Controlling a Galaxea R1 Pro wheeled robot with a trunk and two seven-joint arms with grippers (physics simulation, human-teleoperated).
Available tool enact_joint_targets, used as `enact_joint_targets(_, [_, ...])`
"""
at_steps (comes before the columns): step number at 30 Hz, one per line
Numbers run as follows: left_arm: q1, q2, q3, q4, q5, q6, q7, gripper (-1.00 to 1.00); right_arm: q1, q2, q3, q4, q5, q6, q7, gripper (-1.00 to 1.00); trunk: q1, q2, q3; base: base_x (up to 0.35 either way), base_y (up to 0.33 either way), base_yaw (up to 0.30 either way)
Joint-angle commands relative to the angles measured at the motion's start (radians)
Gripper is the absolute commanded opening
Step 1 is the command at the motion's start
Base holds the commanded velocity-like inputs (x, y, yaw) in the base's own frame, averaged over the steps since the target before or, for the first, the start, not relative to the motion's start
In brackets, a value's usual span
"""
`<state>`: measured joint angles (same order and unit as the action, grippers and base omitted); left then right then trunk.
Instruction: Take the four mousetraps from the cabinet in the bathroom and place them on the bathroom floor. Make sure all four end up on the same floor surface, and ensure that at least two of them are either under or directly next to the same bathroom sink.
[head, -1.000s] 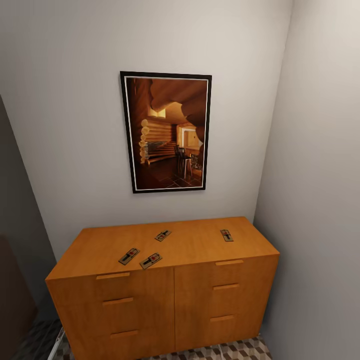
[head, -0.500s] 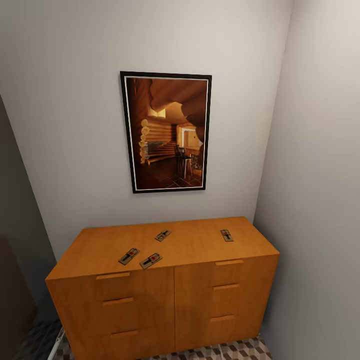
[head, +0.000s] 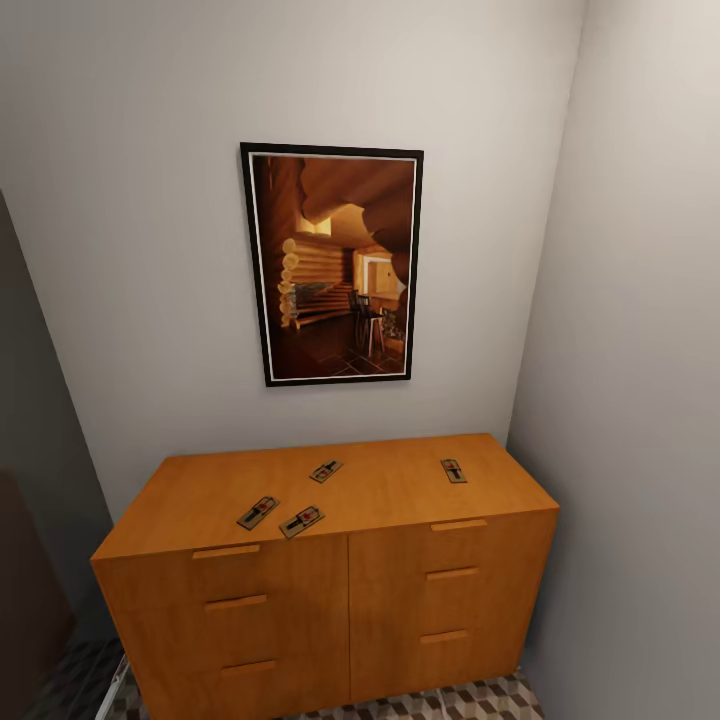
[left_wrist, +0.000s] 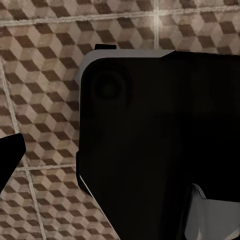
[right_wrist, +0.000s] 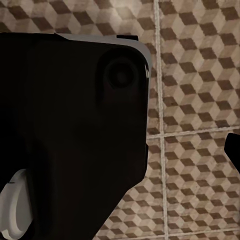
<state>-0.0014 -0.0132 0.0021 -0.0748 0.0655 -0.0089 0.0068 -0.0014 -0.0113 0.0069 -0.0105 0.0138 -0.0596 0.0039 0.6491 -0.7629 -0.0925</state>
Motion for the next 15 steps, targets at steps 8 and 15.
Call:
enact_joint_targets(8, [0.0,0.006,0.0,-0.017,0.007,-0.001,0.002,1.0,0.0,-0.001,-0.001,-0.001,0.0,-0.003,0.0,1.0,0.0,-0.001,-0.001,0.0,0.0,0.0])
enact_joint_targets(15, [0.0,0.015,0.002,-0.086,0.007,0.0,-0.005,1.0,-0.003,-0.005,-0.005,-0.017,0.0,-0.002,0.001,1.0,0.0,-0.001,-0.001,0.0,0.0,0.0])
